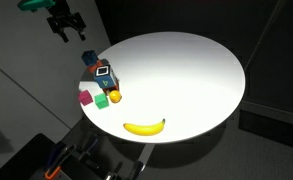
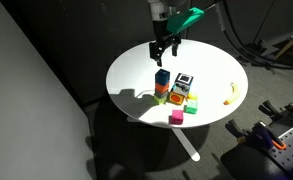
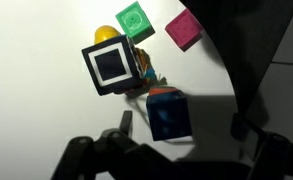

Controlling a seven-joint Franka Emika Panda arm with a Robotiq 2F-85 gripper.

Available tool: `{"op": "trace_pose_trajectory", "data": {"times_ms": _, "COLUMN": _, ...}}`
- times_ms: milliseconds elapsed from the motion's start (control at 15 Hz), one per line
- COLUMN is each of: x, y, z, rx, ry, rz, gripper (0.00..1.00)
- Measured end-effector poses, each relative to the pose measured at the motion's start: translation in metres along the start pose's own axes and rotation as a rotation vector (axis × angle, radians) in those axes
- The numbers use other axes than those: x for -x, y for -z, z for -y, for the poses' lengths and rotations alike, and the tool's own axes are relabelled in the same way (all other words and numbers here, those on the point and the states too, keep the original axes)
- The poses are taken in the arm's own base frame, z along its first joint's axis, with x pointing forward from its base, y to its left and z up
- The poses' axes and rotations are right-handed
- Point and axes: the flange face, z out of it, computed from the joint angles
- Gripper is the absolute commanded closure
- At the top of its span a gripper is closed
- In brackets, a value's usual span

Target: Pick up the blue block and put it on the orange block

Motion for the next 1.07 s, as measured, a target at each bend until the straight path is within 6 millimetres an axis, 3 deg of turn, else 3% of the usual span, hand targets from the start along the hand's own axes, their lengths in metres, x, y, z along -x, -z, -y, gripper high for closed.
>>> {"op": "trace_pose_trajectory", "data": {"times_ms": 533, "x": 0.046, "y": 0.006, "z": -0.01, "rx": 0.031, "ry": -0.14, "rz": 0.022, "gripper": 0.0}}
{"op": "trace_pose_trajectory", "data": {"times_ms": 1067, "x": 0.077, "y": 0.024, "z": -0.039, "rx": 0.044, "ry": -0.198, "rz": 0.006, "gripper": 0.0}}
